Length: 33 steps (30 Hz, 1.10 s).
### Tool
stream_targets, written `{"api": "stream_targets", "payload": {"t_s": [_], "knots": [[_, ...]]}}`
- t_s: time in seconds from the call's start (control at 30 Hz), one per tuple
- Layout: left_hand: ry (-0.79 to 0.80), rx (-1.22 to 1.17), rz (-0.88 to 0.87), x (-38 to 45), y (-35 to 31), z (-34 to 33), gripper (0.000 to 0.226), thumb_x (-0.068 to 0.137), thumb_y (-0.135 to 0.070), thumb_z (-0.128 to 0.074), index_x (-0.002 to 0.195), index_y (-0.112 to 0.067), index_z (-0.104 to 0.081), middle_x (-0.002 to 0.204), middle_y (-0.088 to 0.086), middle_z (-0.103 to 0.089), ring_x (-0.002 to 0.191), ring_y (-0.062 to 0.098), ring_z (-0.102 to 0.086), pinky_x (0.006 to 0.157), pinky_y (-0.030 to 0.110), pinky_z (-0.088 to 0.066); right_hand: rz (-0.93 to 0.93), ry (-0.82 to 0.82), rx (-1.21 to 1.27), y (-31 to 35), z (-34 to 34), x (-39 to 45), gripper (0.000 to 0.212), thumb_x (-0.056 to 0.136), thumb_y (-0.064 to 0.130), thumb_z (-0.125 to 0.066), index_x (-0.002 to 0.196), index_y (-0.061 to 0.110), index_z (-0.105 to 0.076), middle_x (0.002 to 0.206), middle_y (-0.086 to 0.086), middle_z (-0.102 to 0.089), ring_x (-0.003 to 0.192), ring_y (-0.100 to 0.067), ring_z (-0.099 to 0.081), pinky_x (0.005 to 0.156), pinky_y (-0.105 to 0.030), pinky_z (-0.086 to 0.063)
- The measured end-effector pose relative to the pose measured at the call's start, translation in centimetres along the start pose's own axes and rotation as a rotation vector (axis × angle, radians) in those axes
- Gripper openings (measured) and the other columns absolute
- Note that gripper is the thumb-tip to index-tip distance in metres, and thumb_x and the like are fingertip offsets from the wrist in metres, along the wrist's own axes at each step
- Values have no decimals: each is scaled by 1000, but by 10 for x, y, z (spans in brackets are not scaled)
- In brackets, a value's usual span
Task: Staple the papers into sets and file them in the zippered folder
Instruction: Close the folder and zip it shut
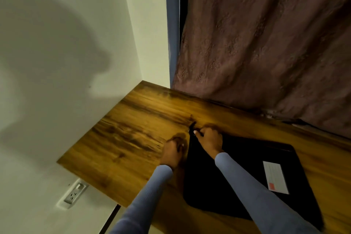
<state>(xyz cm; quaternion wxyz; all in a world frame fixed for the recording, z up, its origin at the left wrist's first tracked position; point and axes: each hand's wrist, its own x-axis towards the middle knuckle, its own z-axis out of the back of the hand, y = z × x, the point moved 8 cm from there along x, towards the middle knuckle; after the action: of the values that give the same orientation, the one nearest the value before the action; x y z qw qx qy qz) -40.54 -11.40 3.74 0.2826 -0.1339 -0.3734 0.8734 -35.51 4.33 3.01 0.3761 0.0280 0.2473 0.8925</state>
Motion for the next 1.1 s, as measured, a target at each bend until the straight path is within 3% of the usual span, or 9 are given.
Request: {"api": "stream_targets", "payload": {"t_s": [0.13,0.27,0.33,0.43,0.6,0.67,0.83,1.0,1.1], "knots": [[118,9,-17,35,-3,-12,39,87,-21,-43,116,-5,-62,117,16,-65,106,31,-61,93,32,-43,-113,-23,24,2,-10,31,45,85,57,-49,69,18,-63,84,-5,-69,93,-27,-62,94,-39,-40],[156,29,-30,61,0,-26,32,92,-19,-44,111,-2,-63,109,15,-66,99,30,-62,86,30,-44,-191,33,9,-3,-24,52,52,82,63,-49,81,14,-66,96,-7,-69,101,-28,-60,101,-43,-35],[190,28,4,73,9,-36,27,93,-15,-47,106,-1,-66,103,17,-68,96,32,-64,83,35,-48,-229,77,15,-3,-30,61,52,79,67,-49,68,16,-58,92,-6,-68,97,-27,-62,98,-43,-39],[157,-14,22,86,18,-42,22,89,-5,-51,100,0,-69,97,17,-70,89,30,-66,79,37,-53,-274,139,67,1,-38,71,49,79,58,-59,55,21,-37,79,-6,-63,82,-24,-61,84,-35,-45],[29,-102,87,81,26,-28,20,85,-2,-52,72,-7,-66,67,3,-61,57,9,-49,54,14,-43,-247,173,135,11,-44,74,47,86,38,-62,51,19,-37,54,4,-40,49,-9,-37,48,-24,-28],[39,-122,118,78,32,-29,19,86,-5,-52,74,-6,-66,67,2,-61,58,13,-52,56,27,-46,-236,132,100,12,-45,71,43,87,38,-60,53,21,-41,56,5,-44,52,-8,-42,46,-22,-27],[157,61,-26,48,29,-39,17,86,-7,-54,88,-5,-71,89,11,-71,81,24,-65,65,24,-43,-217,38,76,16,-45,66,28,88,38,-58,87,12,-66,91,-5,-67,87,-20,-63,60,-24,-40],[40,-217,102,-9,55,-36,13,79,-5,-59,72,-5,-70,71,6,-67,69,16,-62,67,33,-51,-153,-5,111,18,-32,63,37,89,40,-56,107,9,-64,110,-9,-65,102,-26,-61,75,-29,-45],[63,-118,0,-16,42,-26,19,74,-13,-55,75,-7,-72,75,8,-72,73,21,-67,67,36,-55,-9,12,39,18,-23,38,44,89,48,-51,114,13,-62,114,-9,-63,108,-29,-58,81,-34,-47]]}}
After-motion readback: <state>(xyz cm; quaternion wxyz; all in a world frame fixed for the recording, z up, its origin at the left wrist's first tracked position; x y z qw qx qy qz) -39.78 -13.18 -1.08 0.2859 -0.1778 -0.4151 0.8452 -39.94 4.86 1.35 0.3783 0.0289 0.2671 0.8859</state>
